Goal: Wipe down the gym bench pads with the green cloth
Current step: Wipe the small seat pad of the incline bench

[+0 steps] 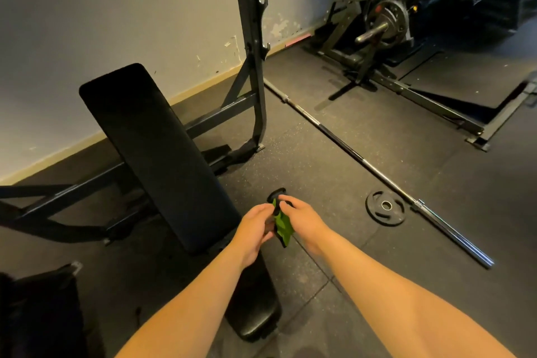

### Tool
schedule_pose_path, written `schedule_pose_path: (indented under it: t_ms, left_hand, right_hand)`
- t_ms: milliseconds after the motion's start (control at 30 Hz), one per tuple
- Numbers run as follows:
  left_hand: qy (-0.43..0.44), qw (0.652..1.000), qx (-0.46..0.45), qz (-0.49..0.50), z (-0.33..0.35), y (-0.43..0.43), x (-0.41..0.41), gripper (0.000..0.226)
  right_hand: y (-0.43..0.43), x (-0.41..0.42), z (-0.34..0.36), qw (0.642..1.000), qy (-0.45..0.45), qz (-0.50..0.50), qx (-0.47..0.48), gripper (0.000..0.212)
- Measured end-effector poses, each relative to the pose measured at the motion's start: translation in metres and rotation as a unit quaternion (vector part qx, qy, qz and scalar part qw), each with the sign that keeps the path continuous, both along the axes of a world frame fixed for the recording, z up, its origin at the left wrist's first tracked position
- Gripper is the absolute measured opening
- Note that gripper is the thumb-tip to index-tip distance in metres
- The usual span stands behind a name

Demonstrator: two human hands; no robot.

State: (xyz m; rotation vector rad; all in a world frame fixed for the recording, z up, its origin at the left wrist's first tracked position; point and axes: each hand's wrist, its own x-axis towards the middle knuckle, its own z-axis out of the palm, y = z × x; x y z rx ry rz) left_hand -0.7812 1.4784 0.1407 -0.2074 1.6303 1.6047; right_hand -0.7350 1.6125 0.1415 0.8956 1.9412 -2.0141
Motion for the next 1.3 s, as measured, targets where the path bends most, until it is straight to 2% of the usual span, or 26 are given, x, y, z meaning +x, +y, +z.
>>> schedule_pose_path:
  t_ms: [233,333,433,567,733,833,933,1067,1133,1200,1300]
  left_hand:
    - [-0.033,0.996,0.065,0.057,0.001,0.043,-0.051,0.033]
    - [-0.064,0.991,0.089,0.076,0.005,0.068,-0.084,0.041]
    - [-0.038,0.992,0.091,0.079,0.012,0.088,-0.109,0.040]
    - [-0.001,0.990,0.049,0.133,0.028,0.100,-0.140,0.025]
    - [0.013,0.972,0.046,0.229,0.035,0.115,-0.183,0.027]
    - [0.027,0.957,0.047,0.285,0.034,0.133,-0.211,0.031]
    - [0.028,0.945,0.053,0.320,0.038,0.152,-0.234,0.031]
    - [0.043,0.938,0.059,0.338,0.053,0.171,-0.263,0.030]
    - [0.049,0.939,0.073,0.333,0.060,0.170,-0.274,0.034]
    - [0.060,0.948,0.067,0.304,0.062,0.164,-0.284,0.041]
    - [0.094,0.952,-0.025,0.290,0.062,0.150,-0.300,0.036]
  right_hand:
    - [0.044,-0.060,0.007,0.996,0.023,0.046,0.078,0.034]
    - [0.065,-0.093,0.018,0.995,0.004,0.067,0.075,0.046]
    - [0.085,-0.126,0.037,0.992,0.000,0.112,0.059,0.046]
    - [0.110,-0.165,0.053,0.987,0.023,0.148,0.059,0.051]
    - [0.134,-0.217,0.043,0.982,0.038,0.160,0.096,0.046]
    - [0.154,-0.247,0.039,0.966,0.063,0.228,0.106,0.054]
    - [0.168,-0.278,0.044,0.931,0.112,0.318,0.140,0.049]
    - [0.179,-0.328,0.047,0.904,0.183,0.340,0.184,0.020]
    - [0.179,-0.350,0.052,0.907,0.177,0.335,0.185,0.012]
    - [0.175,-0.368,0.058,0.913,0.170,0.320,0.187,0.017]
    - [0.164,-0.394,0.060,0.914,0.169,0.314,0.192,0.019]
